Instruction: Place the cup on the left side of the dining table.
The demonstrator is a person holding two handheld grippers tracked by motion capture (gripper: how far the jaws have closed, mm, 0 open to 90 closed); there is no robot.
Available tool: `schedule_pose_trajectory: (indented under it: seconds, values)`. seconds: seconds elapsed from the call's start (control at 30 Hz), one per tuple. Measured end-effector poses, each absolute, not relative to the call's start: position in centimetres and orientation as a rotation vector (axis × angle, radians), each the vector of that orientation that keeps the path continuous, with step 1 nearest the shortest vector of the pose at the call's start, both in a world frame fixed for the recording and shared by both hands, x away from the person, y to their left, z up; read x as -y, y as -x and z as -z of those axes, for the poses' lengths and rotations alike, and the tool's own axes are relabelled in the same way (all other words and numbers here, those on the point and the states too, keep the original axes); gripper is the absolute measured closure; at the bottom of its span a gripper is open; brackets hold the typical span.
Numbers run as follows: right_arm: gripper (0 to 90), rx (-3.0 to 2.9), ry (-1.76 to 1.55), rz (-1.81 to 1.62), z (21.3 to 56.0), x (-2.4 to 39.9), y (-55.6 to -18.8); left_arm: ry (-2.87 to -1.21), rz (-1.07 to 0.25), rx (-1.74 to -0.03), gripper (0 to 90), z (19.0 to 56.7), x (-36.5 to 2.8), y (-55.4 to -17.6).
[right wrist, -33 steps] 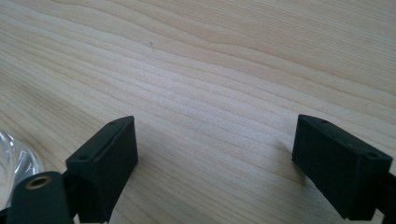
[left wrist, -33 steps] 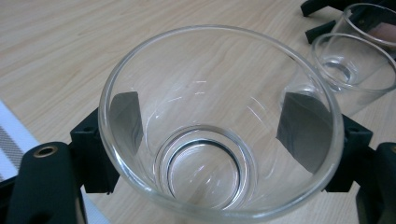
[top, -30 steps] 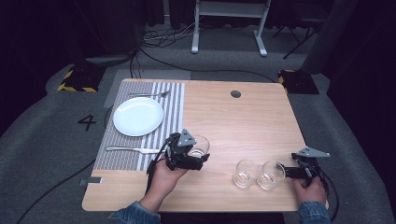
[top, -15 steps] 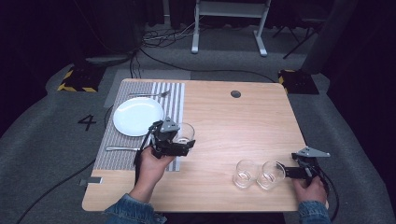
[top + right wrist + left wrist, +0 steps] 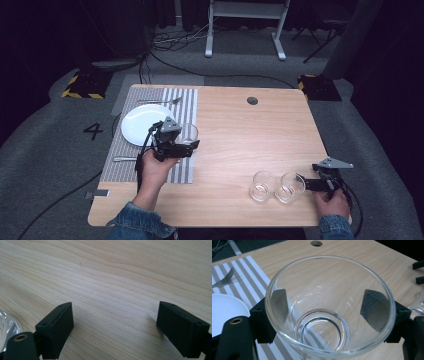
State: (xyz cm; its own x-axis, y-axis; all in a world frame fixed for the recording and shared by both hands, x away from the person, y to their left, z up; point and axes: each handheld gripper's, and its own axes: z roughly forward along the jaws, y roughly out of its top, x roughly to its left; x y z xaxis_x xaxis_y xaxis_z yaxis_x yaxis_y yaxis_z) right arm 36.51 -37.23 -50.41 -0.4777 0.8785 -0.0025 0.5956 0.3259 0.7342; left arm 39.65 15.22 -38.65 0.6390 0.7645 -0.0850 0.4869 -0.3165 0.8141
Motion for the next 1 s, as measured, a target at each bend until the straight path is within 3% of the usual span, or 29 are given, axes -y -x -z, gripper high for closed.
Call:
schedule_pose_trajectory:
  seconds: [0.5,1.0]
  values:
    - [14.4,-2.187,-1.314,-0.955,50.4,37.3,-36.5,-1.898,-0.451,-1.105,19.7,40.1,-17.9,-42.3]
    - [14.5,-2.187,-1.314,-0.955,50.4,37.3,-36.5,-1.951,-0.431,-1.199,19.7,42.9,-18.1,-44.7]
